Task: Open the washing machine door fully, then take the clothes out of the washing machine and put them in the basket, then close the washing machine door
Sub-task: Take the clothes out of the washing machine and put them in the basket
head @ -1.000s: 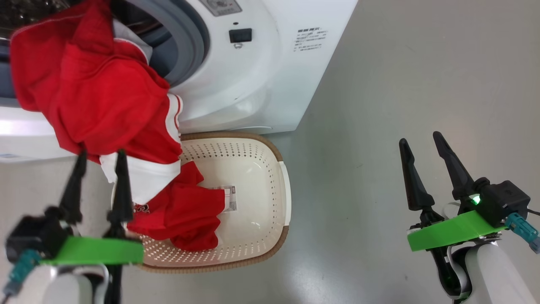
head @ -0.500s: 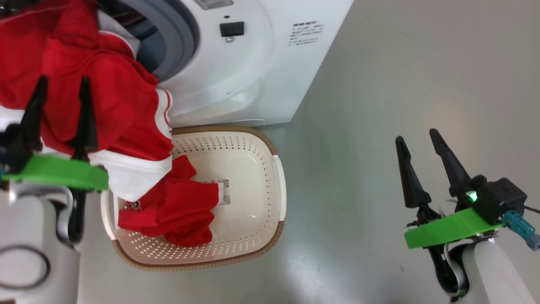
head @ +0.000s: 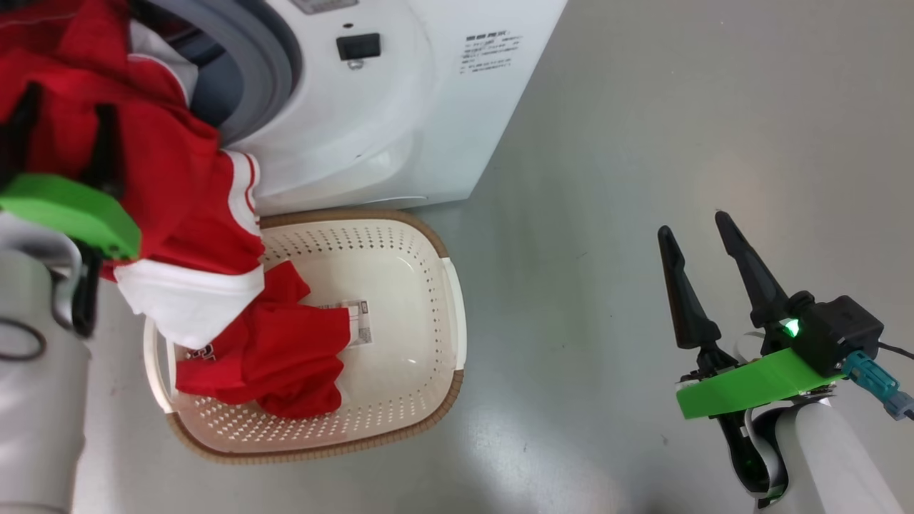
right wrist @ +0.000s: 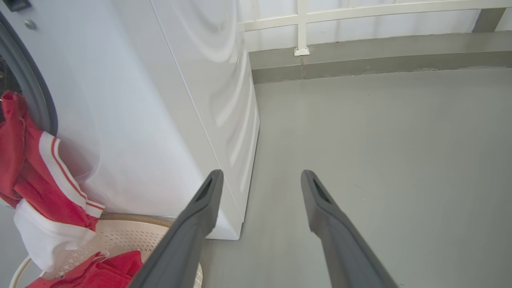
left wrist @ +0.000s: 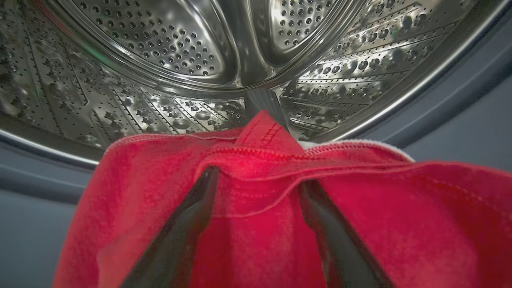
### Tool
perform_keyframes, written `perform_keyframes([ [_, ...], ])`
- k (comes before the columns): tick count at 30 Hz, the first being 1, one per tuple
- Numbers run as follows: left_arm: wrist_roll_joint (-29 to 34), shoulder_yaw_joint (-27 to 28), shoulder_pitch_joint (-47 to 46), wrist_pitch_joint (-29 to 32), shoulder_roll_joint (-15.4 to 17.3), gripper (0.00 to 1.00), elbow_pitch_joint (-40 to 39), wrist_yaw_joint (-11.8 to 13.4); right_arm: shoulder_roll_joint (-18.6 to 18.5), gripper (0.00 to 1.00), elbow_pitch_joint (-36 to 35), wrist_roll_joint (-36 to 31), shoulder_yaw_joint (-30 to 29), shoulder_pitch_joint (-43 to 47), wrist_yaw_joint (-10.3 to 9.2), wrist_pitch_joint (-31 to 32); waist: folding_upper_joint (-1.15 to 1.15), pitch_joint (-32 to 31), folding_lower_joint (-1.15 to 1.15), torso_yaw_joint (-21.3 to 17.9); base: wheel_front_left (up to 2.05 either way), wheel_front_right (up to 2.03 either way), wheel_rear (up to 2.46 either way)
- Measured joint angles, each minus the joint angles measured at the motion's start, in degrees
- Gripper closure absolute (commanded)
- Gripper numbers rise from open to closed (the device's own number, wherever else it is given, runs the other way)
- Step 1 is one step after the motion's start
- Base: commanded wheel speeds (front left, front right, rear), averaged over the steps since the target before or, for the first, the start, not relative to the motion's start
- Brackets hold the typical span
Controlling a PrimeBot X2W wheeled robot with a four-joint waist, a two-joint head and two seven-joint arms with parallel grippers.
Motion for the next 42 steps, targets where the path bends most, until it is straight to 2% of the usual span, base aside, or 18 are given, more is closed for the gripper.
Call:
perform_keyframes([
  [12, 1.4, -2.1, -7.3, 0.0, 1.4, 0.0, 11.6, 0.0, 0.0, 0.0, 0.0, 0.3, 1.2, -0.8, 0.0, 0.0, 0.0, 0.3, 0.0, -0.9, 0.0, 0.0, 0.0],
  [13, 1.6, -2.2, -7.5, 0.0, 1.4, 0.08, 11.9, 0.0, 0.0, 0.0, 0.0, 0.3, 1.2, -0.8, 0.0, 0.0, 0.0, 0.3, 0.0, -1.0, 0.0, 0.0, 0.0],
  [14, 1.6, -2.2, -7.5, 0.0, 1.4, 0.38, 11.9, 0.0, 0.0, 0.0, 0.0, 0.3, 1.2, -0.8, 0.0, 0.0, 0.0, 0.3, 0.0, -1.0, 0.0, 0.0, 0.0],
  [15, 1.6, -2.4, -7.7, 0.0, 1.4, 0.58, 12.2, 0.0, 0.0, 0.0, 0.0, 0.3, 1.2, -0.8, 0.0, 0.0, 0.0, 0.2, 0.0, -1.1, 0.0, 0.0, 0.0],
  [17, 1.6, -2.6, -8.1, 0.0, 1.4, 0.89, 12.6, 0.0, 0.0, 0.0, 0.0, 0.3, 1.2, -0.8, 0.0, 0.0, 0.0, 0.2, 0.0, -1.1, 0.0, 0.0, 0.0],
  [18, 1.6, -2.7, -8.2, 0.0, 1.4, 1.0, 12.7, 0.0, 0.0, 0.0, 0.0, 0.3, 1.2, -0.8, 0.0, 0.0, 0.0, 0.2, 0.0, -1.2, 0.0, 0.0, 0.0],
  [25, 1.3, -2.6, -8.2, 0.0, 1.3, 1.0, 11.8, 0.0, 0.0, 0.0, -0.1, 0.3, 1.2, -0.8, 0.0, 0.0, 0.0, 0.2, 0.0, -1.1, 0.0, 0.0, 0.0],
  [30, -1.3, -1.5, -7.4, 0.0, 0.3, 1.0, 9.6, 0.0, 0.0, 0.0, -0.1, 0.5, 0.8, -0.8, 0.0, 0.0, 0.0, -0.1, 0.0, -0.7, 0.0, 0.0, 0.0],
  [42, -5.9, 0.3, 5.9, 0.0, -2.5, 1.0, -2.5, 0.0, 0.0, 0.0, -0.3, 0.8, -0.3, -0.7, 0.0, 0.0, 0.0, -1.4, 0.0, 0.7, 0.0, 0.0, 0.0],
])
